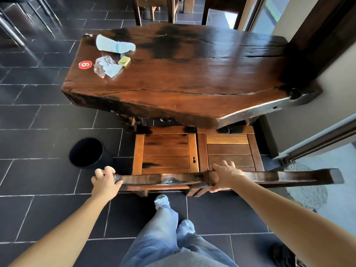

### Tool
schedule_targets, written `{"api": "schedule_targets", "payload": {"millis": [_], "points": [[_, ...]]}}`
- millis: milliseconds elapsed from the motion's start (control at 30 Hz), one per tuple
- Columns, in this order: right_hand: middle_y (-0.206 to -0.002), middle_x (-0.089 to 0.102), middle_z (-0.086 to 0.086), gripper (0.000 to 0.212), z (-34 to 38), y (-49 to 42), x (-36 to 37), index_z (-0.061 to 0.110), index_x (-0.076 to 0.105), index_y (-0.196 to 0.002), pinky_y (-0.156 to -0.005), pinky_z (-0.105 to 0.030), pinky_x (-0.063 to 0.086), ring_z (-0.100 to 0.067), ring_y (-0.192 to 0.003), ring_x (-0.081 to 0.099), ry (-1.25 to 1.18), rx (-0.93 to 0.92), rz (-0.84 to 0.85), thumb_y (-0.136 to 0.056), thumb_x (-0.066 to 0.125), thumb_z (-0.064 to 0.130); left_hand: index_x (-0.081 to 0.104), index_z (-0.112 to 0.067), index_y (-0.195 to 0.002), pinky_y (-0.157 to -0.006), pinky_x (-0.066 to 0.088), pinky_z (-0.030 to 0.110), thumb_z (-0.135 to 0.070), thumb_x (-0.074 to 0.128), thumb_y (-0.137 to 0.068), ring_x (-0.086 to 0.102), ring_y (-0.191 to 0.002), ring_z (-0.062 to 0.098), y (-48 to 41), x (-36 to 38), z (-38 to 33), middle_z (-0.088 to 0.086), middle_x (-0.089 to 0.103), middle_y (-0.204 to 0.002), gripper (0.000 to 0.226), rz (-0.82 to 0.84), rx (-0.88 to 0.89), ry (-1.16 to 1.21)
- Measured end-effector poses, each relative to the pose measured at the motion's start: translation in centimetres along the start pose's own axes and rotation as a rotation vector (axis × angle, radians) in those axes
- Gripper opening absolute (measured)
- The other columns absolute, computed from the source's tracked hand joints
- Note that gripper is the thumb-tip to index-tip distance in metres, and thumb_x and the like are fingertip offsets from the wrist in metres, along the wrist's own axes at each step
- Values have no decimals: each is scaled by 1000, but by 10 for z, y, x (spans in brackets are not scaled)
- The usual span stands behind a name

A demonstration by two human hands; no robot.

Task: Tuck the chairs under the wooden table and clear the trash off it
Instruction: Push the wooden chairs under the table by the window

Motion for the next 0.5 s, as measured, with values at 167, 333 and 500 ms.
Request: {"api": "schedule_targets", "payload": {"millis": [167,333,500], "points": [[-135,38,-7,95,0,0,2,30,30,-141,-96,-51,47,-33,-126,34,-3,2,25,-64,71,66,39,-13,-124,-96,40,42,-27,60,-89,37,-119,36,-1,-1,-2,13,30,-128,43,119,-15,-69],[-146,37,-5,105,4,2,-6,33,22,-146,-104,-63,35,-35,-131,42,157,42,88,-61,62,79,35,-15,-124,-93,42,41,-28,58,-89,39,-119,33,8,-3,-7,11,29,-130,44,164,10,-139],[-133,56,-1,111,18,3,-14,26,39,-140,-98,-51,47,-28,-119,53,147,17,175,-50,55,89,37,-18,-122,-91,44,41,-33,57,-89,47,-112,31,9,-10,-8,8,34,-125,41,182,105,-147]]}}
Point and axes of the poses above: each hand's wrist, its own y-axis away from the middle knuckle, its own x-axis out of the palm, z = x × y, the point moved 9 cm from there along -y, towards the middle knuckle
